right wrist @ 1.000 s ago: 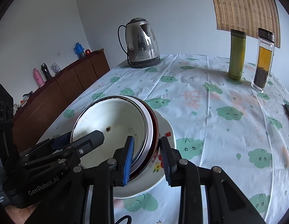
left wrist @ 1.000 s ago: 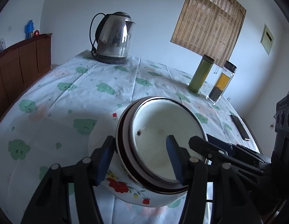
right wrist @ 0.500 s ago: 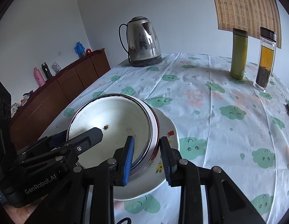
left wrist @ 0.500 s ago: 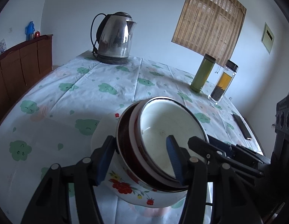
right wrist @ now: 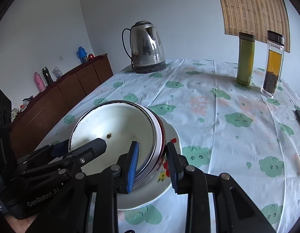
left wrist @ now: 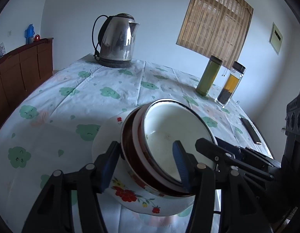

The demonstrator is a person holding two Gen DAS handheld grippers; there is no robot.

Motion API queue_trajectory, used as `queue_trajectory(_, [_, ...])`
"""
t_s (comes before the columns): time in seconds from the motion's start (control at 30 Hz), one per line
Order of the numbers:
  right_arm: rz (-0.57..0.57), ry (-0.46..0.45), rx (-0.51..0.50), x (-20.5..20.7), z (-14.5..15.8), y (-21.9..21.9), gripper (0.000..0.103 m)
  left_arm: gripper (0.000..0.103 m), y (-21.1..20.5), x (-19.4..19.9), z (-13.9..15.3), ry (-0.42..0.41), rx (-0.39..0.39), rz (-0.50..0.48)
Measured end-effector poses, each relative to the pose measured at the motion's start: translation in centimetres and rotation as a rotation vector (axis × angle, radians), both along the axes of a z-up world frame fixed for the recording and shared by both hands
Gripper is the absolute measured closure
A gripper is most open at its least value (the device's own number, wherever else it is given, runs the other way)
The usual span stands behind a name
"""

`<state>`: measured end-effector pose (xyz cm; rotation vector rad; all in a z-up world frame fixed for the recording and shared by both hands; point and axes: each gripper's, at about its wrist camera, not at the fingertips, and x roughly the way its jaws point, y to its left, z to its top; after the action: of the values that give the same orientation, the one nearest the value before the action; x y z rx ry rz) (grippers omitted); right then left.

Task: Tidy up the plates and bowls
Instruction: 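Lower the bowl stack onto the red-flower plate with both grippers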

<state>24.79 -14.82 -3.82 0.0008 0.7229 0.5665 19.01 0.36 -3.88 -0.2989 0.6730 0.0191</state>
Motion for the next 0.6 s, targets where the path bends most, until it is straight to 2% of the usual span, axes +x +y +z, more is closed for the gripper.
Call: queue_trajectory(0.6, [0.017,-0.039,0.012,-0.31,-0.38,0.03,0.069,0.045,0.1,0.27,-0.47,-0.006,-0.029,-0.026])
